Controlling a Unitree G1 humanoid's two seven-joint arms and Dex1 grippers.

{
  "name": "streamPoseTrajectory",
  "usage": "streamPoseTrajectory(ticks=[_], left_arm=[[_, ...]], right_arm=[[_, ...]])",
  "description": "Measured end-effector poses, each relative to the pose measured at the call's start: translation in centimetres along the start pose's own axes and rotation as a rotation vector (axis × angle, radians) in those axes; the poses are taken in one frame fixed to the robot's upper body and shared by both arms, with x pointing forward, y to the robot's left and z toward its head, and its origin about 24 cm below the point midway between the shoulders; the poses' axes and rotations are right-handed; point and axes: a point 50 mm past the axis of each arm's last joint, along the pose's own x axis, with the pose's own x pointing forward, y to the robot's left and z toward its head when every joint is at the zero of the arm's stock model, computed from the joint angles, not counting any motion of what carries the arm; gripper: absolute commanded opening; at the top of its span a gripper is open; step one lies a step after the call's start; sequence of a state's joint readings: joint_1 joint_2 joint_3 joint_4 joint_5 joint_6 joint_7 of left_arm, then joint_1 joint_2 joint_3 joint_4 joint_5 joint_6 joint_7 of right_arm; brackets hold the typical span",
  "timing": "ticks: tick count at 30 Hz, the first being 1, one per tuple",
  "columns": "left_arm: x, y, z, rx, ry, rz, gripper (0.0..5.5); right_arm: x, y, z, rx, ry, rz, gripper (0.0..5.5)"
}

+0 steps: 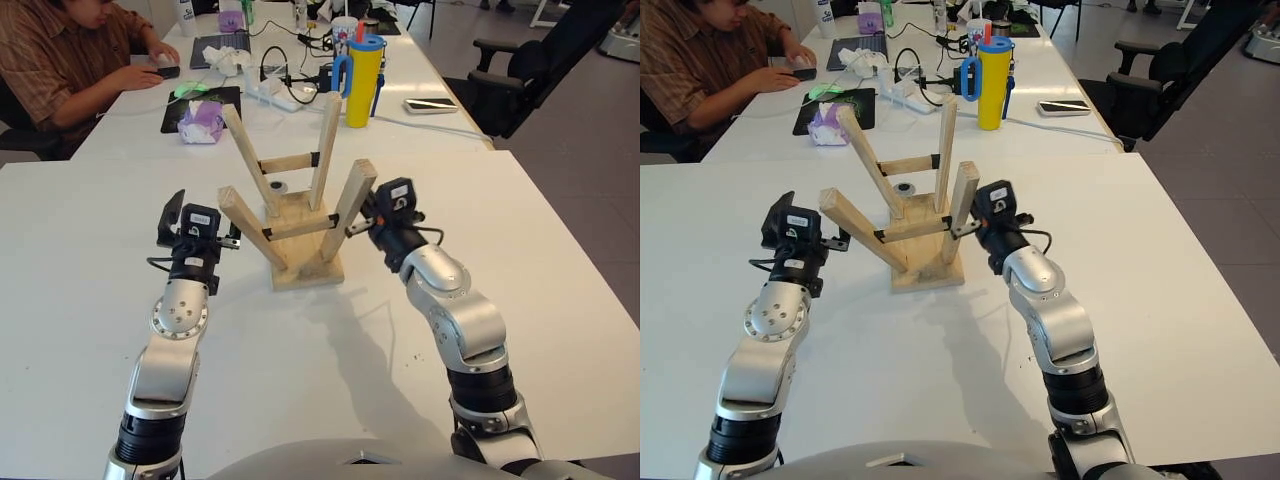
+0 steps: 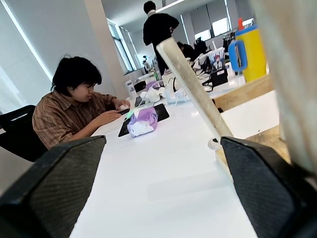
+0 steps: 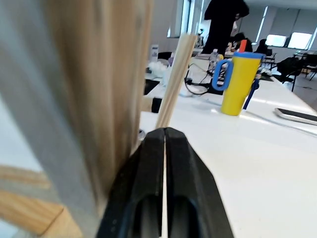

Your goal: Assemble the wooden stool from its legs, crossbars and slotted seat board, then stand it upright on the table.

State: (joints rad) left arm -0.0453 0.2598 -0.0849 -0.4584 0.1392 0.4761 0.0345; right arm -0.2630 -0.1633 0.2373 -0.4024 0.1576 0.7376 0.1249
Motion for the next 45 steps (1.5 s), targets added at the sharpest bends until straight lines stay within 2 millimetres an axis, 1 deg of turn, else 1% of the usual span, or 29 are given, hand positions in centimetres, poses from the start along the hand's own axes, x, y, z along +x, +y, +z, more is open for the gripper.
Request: streamPoseTrajectory(ticks=[2, 3, 4, 6, 7, 8, 9, 11, 14, 17, 18, 20, 22, 24, 25, 27, 30, 31, 34, 36, 38, 39, 41, 42, 43, 45], left_arm=[[0.1, -0.1, -0.5, -0.008, 0.027, -0.028, 4.30], [0.1, -0.1, -0.7, -0.016, 0.039, -0.043, 4.30], [-0.1, 0.2, -1.4, -0.014, 0.061, -0.059, 4.30], [-0.6, 1.6, -3.7, 0.024, 0.133, -0.102, 4.30], [-1.1, 2.6, -5.1, 0.046, 0.179, -0.155, 4.30], [-1.4, 3.2, -6.0, 0.066, 0.208, -0.198, 4.30], [-1.8, 3.7, -6.7, 0.079, 0.226, -0.287, 4.30], [-2.4, 3.8, -6.9, 0.077, 0.212, -0.467, 4.30], [-3.4, 3.8, -6.7, 0.089, 0.204, -0.763, 4.30], [-3.4, 3.5, -6.8, 0.119, 0.213, -0.893, 4.30], [-3.2, 3.1, -6.9, 0.128, 0.221, -0.912, 4.30], [-3.0, 2.6, -7.4, 0.142, 0.242, -0.932, 4.30], [-3.2, 2.1, -8.0, 0.148, 0.270, -0.948, 4.30], [-3.2, 1.7, -8.3, 0.144, 0.278, -0.932, 4.30], [-3.1, 1.6, -8.3, 0.143, 0.278, -0.922, 4.30], [-2.5, 1.4, -8.5, 0.137, 0.278, -0.857, 4.30], [-1.8, 1.1, -8.9, 0.119, 0.288, -0.776, 4.30], [-1.5, 1.0, -8.9, 0.120, 0.289, -0.743, 4.30], [-0.9, 0.1, -9.0, 0.103, 0.289, -0.637, 4.30], [-0.8, -0.2, -8.9, 0.102, 0.289, -0.585, 4.30], [-0.9, -0.5, -8.9, 0.105, 0.285, -0.534, 4.30], [-1.1, -0.6, -8.8, 0.107, 0.282, -0.499, 4.30], [-2.2, -0.3, -9.0, 0.100, 0.291, -0.409, 4.30], [-2.9, -0.1, -9.2, 0.093, 0.301, -0.365, 4.30], [-3.9, 0.1, -9.3, 0.094, 0.309, -0.308, 4.30], [-5.8, 0.7, -9.5, 0.100, 0.321, -0.238, 4.30]], right_arm=[[-0.1, -0.1, -2.0, 0.006, 0.112, 0.031, 0.03], [-0.1, -0.2, -2.4, 0.010, 0.134, 0.037, 0.03], [-0.1, -0.8, -2.7, 0.009, 0.153, 0.032, 0.03], [-0.1, -3.1, -3.0, 0.018, 0.163, -0.022, 0.03], [0.0, -4.5, -3.0, 0.028, 0.153, -0.052, 0.03], [0.1, -5.4, -2.7, 0.032, 0.134, -0.064, 0.03], [0.4, -6.1, -2.2, 0.046, 0.093, -0.058, 0.03], [1.3, -6.6, -1.2, 0.060, 0.024, -0.006, 0.03], [2.6, -7.4, 0.4, 0.047, -0.084, 0.145, 0.03], [3.7, -7.1, 2.1, 0.004, -0.174, 0.365, 0.03], [4.0, -6.4, 2.9, -0.017, -0.207, 0.473, 0.03], [4.0, -5.3, 3.3, -0.063, -0.220, 0.625, 0.03], [3.9, -4.1, 2.9, -0.089, -0.200, 0.767, 0.03], [3.4, -2.8, 2.8, -0.125, -0.180, 0.887, 0.03], [3.3, -2.5, 2.6, -0.130, -0.172, 0.912, 0.03], [2.5, -1.0, 1.9, -0.123, -0.154, 0.992, 0.03], [1.9, 0.1, 1.5, -0.114, -0.148, 1.005, 0.03], [1.9, 0.6, 1.4, -0.109, -0.148, 0.997, 0.03], [2.0, 3.1, 0.3, -0.056, -0.160, 0.899, 0.03], [1.8, 3.6, -0.3, -0.012, -0.165, 0.780, 0.03], [1.1, 3.6, -1.5, 0.023, -0.124, 0.644, 0.03], [0.3, 3.5, -2.8, 0.073, -0.074, 0.579, 0.03], [-1.7, 3.6, -4.3, 0.159, -0.025, 0.508, 0.03], [-2.7, 3.6, -4.6, 0.200, -0.015, 0.496, 0.03], [-3.7, 3.7, -4.4, 0.239, -0.018, 0.494, 0.03], [-5.0, 3.5, -4.2, 0.245, -0.003, 0.507, 0.03]])
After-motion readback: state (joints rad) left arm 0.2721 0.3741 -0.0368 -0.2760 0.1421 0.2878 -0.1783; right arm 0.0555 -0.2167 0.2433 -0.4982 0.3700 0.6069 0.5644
